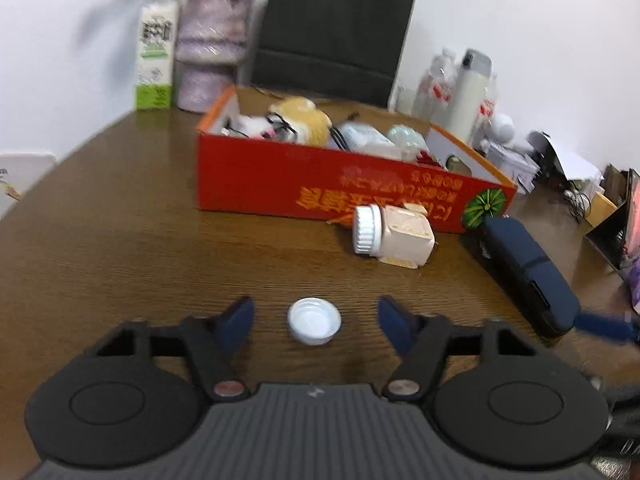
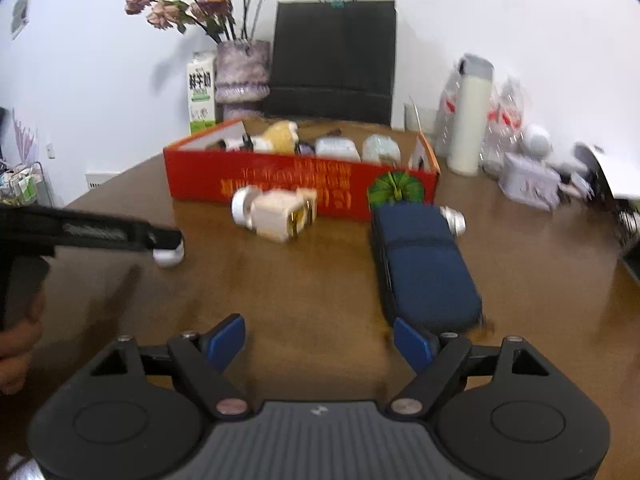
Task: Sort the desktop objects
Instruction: 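Grasp the small white round cap with the left tool, then grasp the white round lid with right tool while left tool lifts the cap, then drop the cap into the red box with left tool while right tool drops the lid in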
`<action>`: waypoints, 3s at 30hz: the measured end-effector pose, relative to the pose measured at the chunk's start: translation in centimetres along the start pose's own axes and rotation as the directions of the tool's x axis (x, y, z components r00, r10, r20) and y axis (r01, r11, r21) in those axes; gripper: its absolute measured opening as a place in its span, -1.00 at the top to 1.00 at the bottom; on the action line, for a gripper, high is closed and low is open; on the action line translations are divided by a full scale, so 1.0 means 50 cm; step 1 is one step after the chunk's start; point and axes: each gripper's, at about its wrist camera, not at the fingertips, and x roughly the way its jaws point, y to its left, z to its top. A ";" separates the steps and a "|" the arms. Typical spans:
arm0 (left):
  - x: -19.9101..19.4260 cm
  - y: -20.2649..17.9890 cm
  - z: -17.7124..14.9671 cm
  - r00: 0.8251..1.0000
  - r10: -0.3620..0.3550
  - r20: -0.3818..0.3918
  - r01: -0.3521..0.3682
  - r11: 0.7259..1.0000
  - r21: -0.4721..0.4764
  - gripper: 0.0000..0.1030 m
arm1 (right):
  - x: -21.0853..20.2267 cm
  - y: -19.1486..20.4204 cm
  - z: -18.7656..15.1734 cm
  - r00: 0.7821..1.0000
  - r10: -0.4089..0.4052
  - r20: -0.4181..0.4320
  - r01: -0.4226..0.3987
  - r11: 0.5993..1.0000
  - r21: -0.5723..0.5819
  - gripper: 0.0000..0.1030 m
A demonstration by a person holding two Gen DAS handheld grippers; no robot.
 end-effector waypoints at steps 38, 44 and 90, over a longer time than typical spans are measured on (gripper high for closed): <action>-0.141 -0.076 -0.120 0.998 -0.056 0.013 0.056 0.998 0.005 0.43 | -0.052 -0.088 -0.026 0.980 0.194 -0.044 -0.173 0.941 0.292 0.97; -0.227 -0.125 -0.144 0.998 -0.016 0.064 0.011 0.998 0.069 0.44 | -0.146 -0.038 -0.053 0.990 0.139 0.021 -0.141 0.975 0.173 0.97; -0.035 -0.102 0.133 0.997 0.003 0.080 -0.009 0.997 0.070 -1.00 | 0.126 -0.103 0.264 0.997 0.048 0.054 -0.050 0.998 0.032 -0.41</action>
